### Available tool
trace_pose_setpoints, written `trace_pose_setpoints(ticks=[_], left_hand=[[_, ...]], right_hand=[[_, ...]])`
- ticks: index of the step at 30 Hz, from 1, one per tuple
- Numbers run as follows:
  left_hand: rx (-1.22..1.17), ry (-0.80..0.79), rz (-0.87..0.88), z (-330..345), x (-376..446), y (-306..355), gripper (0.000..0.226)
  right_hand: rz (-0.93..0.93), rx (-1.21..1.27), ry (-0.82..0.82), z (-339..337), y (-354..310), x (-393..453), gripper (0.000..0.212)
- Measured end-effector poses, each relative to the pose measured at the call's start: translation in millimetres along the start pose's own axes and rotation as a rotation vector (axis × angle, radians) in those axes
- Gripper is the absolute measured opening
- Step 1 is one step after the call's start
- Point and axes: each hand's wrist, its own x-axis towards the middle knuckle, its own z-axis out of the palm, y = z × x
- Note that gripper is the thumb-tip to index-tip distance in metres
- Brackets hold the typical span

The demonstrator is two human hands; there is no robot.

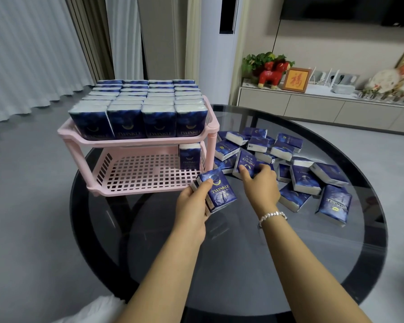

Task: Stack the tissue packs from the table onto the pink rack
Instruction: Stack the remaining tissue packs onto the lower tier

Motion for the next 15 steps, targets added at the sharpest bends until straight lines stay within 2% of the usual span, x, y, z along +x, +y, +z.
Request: trace_pose_setpoints(ticks=[3,7,12,15], left_hand=[[0.006,-0.001,-0.008,-1,1,1,0.008],[0.027,0.008,-0.009,-3,3,0,0.008],[0.079,-0.008,-0.014,-4,4,-2,0.003],[0.106,-0.021,-0.012,-4,5,-2,0.004]], right_hand=[[0.018,-0.122,-0.041,-1,-5,5,0.062],[0.038,-0.071,-0.035,2,-4,0,0.048],[-0.03,0.311,-0.08,-15,3,-6,0.027],[-0.097,0.497,-0.109,-26,10,-14,0.032]])
